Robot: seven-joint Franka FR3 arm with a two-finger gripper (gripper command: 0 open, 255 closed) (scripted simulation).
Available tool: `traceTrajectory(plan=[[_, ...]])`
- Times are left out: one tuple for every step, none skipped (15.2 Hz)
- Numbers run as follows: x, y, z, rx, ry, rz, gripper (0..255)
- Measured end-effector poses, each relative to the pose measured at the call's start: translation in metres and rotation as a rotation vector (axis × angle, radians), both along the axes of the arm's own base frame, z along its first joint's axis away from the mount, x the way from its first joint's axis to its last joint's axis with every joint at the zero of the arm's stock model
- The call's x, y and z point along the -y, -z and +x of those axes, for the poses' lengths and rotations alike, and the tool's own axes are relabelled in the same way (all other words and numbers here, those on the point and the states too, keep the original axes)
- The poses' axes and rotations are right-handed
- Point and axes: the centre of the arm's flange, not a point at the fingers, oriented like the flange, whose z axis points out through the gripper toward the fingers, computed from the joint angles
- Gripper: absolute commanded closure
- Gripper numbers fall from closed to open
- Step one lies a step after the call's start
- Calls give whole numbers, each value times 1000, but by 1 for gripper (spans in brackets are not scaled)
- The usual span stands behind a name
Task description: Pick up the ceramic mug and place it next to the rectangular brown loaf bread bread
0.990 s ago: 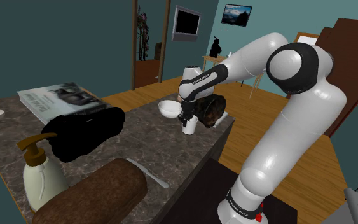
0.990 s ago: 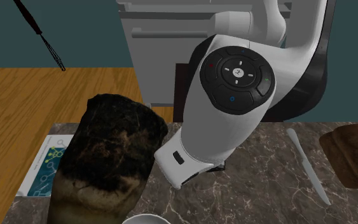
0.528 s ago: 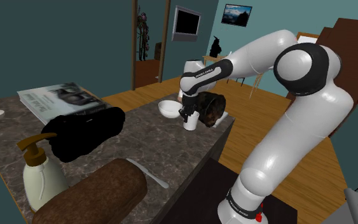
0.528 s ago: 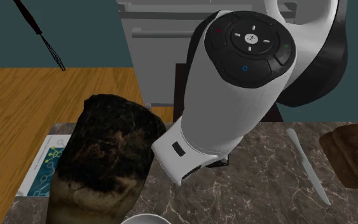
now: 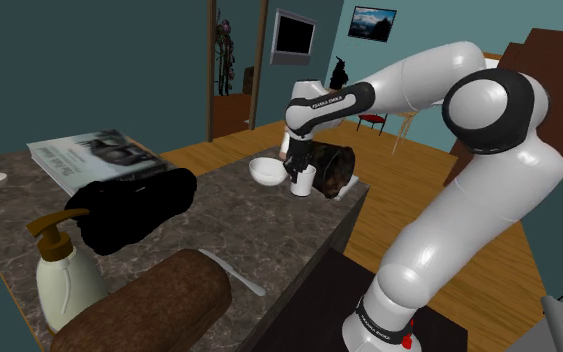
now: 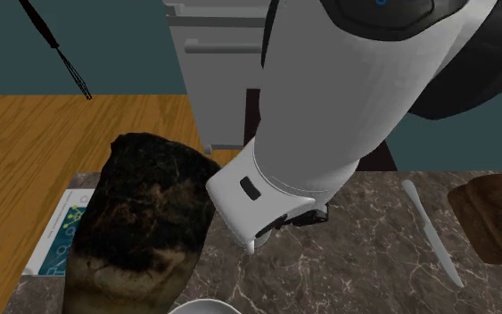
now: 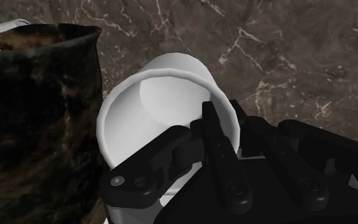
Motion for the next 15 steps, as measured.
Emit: traceTrajectory(plan=[[0, -5, 0, 0, 0, 0, 255], [0, -10, 1, 0, 0, 0, 255], [0, -15, 0, 0, 0, 0, 255], [1, -20, 0, 0, 0, 0, 255], [0, -25, -1, 0, 0, 0, 255], [0, -32, -1, 0, 0, 0, 255], [0, -37, 0, 0, 0, 0, 255], [0, -41, 0, 0, 0, 0, 255], [-1, -47, 0, 0, 0, 0, 255], [-1, -53, 0, 0, 0, 0, 255], [0, -58, 0, 0, 0, 0, 255], [0, -63, 1, 0, 0, 0, 255], [1, -68, 0, 0, 0, 0, 255], [0, -73, 0, 0, 0, 0, 255], [0, -78, 2, 0, 0, 0, 255]])
